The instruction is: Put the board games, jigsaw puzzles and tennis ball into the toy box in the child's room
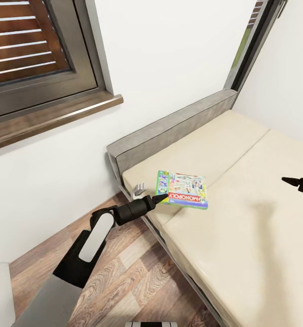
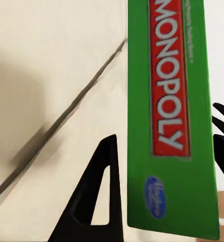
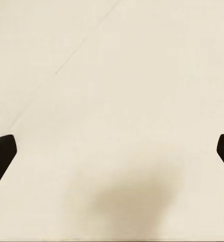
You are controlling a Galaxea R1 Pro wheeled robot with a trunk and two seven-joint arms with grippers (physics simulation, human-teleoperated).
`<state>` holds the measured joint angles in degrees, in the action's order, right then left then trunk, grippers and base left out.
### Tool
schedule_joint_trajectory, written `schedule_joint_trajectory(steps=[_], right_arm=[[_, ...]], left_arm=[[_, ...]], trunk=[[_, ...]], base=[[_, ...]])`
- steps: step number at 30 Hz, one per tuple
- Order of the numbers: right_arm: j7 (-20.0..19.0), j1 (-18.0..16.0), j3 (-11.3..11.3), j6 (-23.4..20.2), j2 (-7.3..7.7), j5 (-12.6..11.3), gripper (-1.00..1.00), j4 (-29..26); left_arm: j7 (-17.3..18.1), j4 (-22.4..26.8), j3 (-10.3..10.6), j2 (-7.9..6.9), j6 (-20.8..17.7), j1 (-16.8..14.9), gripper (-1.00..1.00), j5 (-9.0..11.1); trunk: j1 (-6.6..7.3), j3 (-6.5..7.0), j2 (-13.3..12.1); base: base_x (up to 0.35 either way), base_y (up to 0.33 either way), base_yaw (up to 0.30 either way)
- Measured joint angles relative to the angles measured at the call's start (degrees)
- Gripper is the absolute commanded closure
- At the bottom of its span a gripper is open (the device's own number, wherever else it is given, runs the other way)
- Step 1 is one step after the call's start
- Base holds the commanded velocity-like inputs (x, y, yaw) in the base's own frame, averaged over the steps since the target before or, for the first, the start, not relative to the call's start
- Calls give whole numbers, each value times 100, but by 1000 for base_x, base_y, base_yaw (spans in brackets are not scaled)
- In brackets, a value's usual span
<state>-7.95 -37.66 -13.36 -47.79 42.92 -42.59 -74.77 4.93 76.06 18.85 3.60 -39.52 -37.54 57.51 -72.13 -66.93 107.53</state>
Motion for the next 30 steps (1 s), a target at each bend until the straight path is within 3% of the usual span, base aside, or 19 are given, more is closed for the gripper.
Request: schedule_joint_trajectory(steps=[5, 10, 20, 30], right_arm=[[8, 4, 0, -191, -19, -7, -100, -92], [15, 21, -3, -306, -152, -15, -100, -319], [20, 99, -3, -526, -301, -18, -100, -608], [19, 161, -5, -741, -428, -21, -100, -888]], left_arm=[[-94, 101, -8, -7, -45, 28, 100, 170], [-141, 174, -7, -9, -86, 41, 100, 284], [-156, 265, -13, -35, -121, 44, 100, 320], [-152, 312, -19, -61, -142, 41, 100, 328]], trunk=[[109, 90, -199], [219, 179, -400], [439, 359, -801], [658, 561, -1202]], base=[[0, 0, -1], [0, 0, 0], [0, 0, -13], [0, 0, -174]])
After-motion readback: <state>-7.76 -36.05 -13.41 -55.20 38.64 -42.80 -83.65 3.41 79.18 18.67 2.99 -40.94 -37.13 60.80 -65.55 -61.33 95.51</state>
